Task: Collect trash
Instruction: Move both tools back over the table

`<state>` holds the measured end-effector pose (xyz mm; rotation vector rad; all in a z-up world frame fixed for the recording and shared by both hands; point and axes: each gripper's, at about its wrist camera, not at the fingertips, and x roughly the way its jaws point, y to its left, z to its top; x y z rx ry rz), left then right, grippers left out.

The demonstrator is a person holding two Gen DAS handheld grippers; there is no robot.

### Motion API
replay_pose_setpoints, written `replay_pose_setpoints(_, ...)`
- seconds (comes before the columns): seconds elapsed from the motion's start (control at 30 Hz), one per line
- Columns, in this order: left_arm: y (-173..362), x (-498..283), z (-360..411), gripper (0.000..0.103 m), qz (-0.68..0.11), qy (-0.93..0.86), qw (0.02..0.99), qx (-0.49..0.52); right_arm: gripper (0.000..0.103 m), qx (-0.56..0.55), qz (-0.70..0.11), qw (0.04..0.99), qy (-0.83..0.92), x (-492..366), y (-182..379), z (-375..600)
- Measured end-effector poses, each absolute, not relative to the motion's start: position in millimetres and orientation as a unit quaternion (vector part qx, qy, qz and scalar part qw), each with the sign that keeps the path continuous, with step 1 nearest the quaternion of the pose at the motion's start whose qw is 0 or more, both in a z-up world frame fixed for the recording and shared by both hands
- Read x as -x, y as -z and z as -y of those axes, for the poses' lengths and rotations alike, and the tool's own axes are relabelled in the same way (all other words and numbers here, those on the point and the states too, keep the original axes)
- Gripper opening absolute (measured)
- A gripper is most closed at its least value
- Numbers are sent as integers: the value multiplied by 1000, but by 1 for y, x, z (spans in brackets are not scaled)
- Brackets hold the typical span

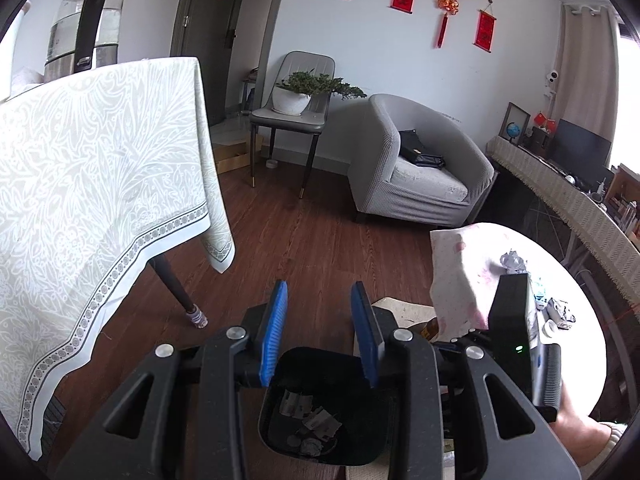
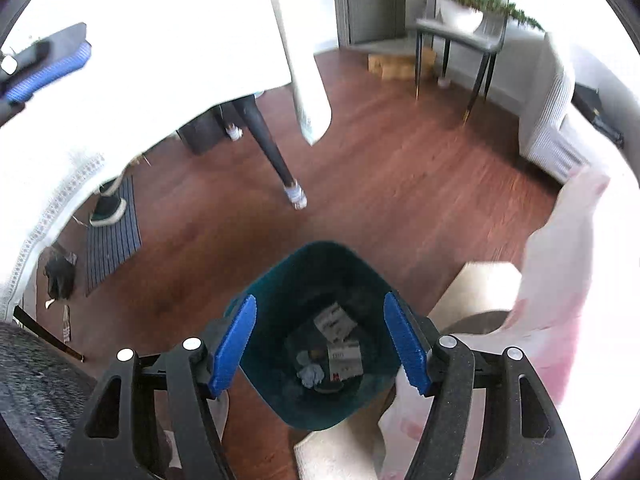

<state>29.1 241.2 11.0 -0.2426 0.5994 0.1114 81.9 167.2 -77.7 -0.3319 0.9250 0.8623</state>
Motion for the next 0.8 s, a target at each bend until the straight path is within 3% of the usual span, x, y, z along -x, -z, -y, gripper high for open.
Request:
replay_pose_setpoints(0.4, -13, -44, -202, 47, -292, -23, 949, 117, 66, 132, -365, 845, -368, -81, 24, -112)
replay_pose_setpoints(0.8, -8, -66, -142, 55, -301, 24, 948, 103, 66, 108, -361, 883, -281, -99, 15, -39)
